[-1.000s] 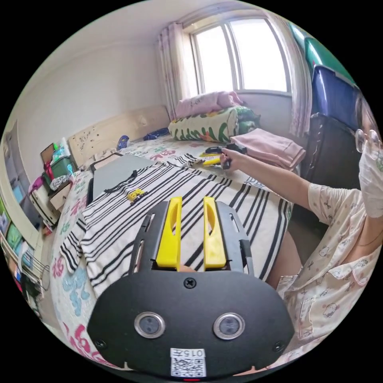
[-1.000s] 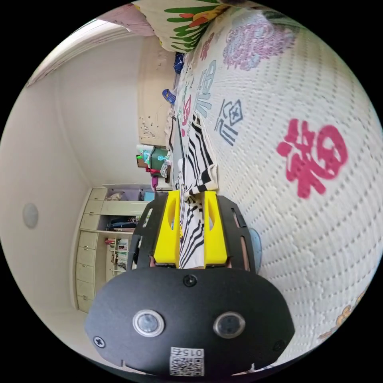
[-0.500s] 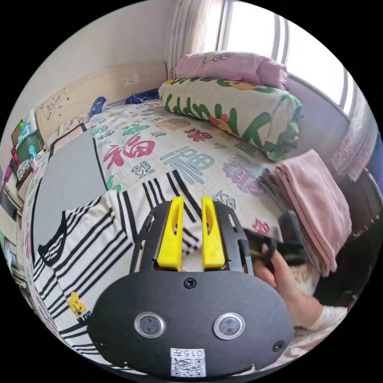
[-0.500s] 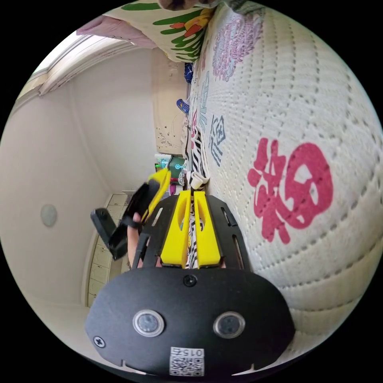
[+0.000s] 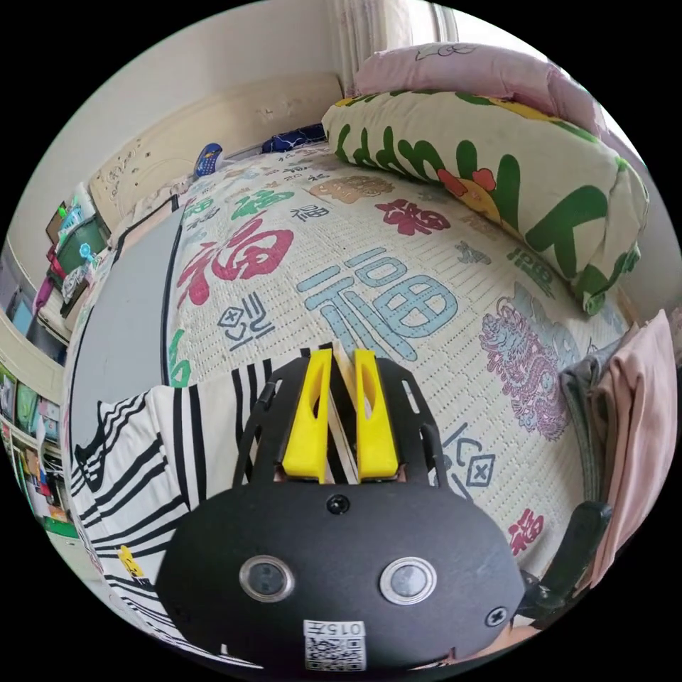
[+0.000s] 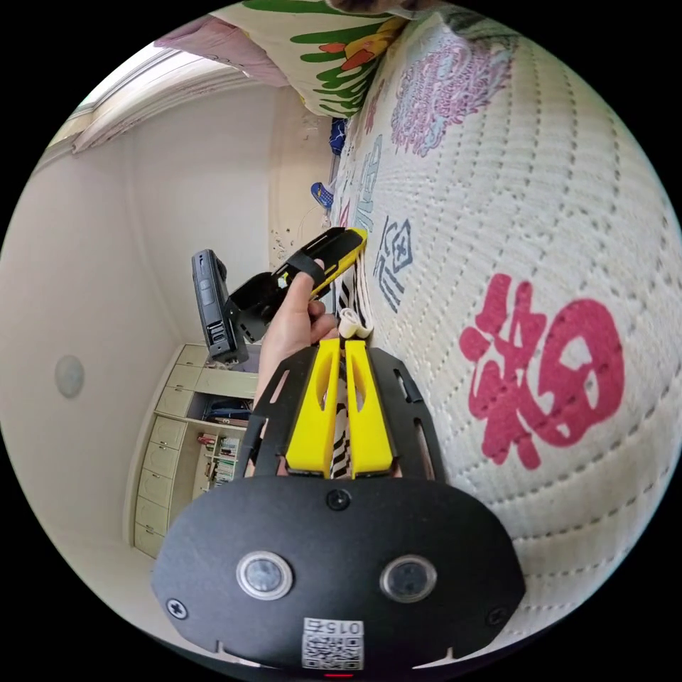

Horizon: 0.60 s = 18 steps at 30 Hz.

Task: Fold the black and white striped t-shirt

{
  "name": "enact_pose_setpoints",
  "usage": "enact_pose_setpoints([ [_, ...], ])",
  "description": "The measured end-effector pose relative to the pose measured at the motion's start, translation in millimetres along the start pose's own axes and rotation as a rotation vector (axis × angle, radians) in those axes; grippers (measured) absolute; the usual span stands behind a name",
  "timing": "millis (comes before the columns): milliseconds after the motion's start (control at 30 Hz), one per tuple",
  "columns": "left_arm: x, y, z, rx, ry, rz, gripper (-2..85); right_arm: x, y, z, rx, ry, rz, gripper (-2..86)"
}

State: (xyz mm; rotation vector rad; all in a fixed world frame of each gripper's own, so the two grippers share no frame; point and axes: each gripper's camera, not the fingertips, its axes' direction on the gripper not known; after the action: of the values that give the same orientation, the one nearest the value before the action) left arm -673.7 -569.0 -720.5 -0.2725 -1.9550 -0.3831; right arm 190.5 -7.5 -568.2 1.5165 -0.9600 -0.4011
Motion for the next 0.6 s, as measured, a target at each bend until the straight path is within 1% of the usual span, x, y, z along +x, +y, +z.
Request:
enact_pose_setpoints([
  [100, 6.6, 5.4, -1.7, 0.037, -0.016, -0.013, 0.8, 21.3, 24.7, 9.8, -0.008, -0.005, 0.002, 0.4],
  [167, 3.0, 11.7, -8.8, 0.083, 0.008, -0.039, 0.0, 35.7, 40.2, 16.2, -0.006, -0.010, 0.003, 0.5],
  [300, -29.6, 37.2, -52.0, 0.257, 0.065, -0.118, -0.5, 59.9, 85.6, 29.6, 0.048, 0.021, -0.057, 0.5],
  [367, -55.1, 54.3, -78.1, 0.329, 0.120, -0.163, -0.6, 60.3, 109.4, 40.4, 0.045, 0.029, -0.138, 0.5],
  [433, -88.8, 87.1, -115.3, 0.404, 0.162, -0.183, -0.6, 51.0, 149.6, 52.1, 0.060, 0.048, -0.293, 0.5],
  [467, -96.5, 96.9, -124.4, 0.416, 0.157, -0.180, -0.6, 47.5, 160.7, 56.3, 0.054, 0.052, -0.339, 0.5],
  [500, -111.2, 118.7, -142.7, 0.433, 0.136, -0.164, -0.6, 40.3, 184.0, 67.3, 0.026, 0.052, -0.434, 0.5],
  [533, -125.1, 144.6, -160.4, 0.453, 0.097, -0.146, -0.6, 33.9, 208.8, 81.2, -0.023, 0.042, -0.534, 0.5],
  [567, -132.3, 158.7, -168.2, 0.462, 0.078, -0.143, -0.6, 31.4, 221.9, 89.0, -0.053, 0.033, -0.585, 0.5],
  [600, -148.1, 188.1, -181.3, 0.479, 0.048, -0.145, -0.6, 28.2, 250.0, 106.9, -0.124, 0.017, -0.689, 0.5],
])
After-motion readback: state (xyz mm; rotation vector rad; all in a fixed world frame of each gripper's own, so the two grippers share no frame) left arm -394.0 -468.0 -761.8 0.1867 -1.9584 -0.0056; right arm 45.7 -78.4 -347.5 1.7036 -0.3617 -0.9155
